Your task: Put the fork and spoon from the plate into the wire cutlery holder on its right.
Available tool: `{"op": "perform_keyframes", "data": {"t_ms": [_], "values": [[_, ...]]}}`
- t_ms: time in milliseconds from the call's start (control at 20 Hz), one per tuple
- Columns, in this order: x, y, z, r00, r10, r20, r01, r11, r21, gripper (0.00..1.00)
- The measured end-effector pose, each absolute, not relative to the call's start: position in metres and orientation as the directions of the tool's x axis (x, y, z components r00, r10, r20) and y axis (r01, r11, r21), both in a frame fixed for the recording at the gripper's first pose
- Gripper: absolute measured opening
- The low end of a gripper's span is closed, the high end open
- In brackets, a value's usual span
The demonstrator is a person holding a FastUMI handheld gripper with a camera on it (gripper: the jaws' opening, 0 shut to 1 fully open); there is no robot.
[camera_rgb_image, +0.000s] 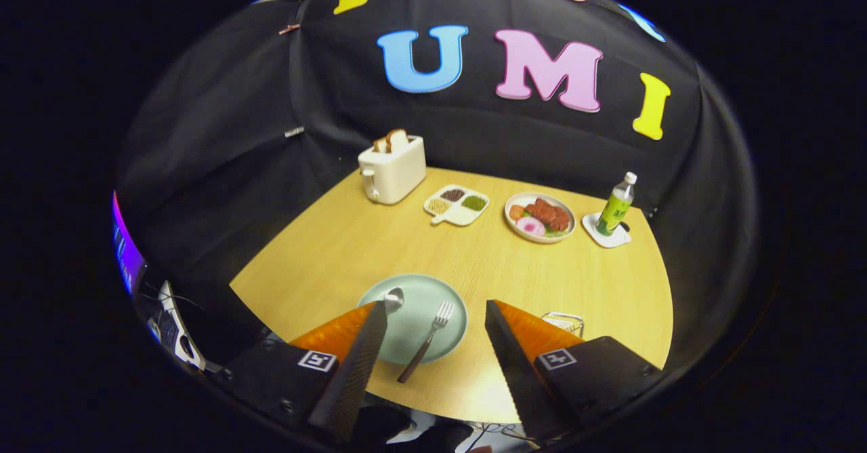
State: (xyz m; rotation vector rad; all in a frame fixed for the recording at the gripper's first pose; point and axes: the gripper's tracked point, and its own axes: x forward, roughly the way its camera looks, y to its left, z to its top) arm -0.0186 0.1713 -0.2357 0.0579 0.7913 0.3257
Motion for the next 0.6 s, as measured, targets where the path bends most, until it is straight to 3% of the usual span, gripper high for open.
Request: {"op": "perform_keyframes", "data": {"t_ms": [100, 250, 350, 400, 600], "values": [[-0.022, 0.184, -0.272, 0.586, 0.300, -0.753, -0.257, 0.950, 0.178, 0.78], [-0.027, 0.204, -0.322, 0.477, 0.300, -0.826, -0.220, 0.951, 0.218, 0.76], [-0.025, 0.208, -0.351, 0.428, 0.276, -0.861, -0.201, 0.958, 0.207, 0.66], [-0.025, 0.209, -0.365, 0.405, 0.258, -0.877, -0.191, 0.962, 0.194, 0.56], [-0.030, 0.212, -0.405, 0.326, 0.198, -0.924, -0.170, 0.974, 0.149, 0.53]]}}
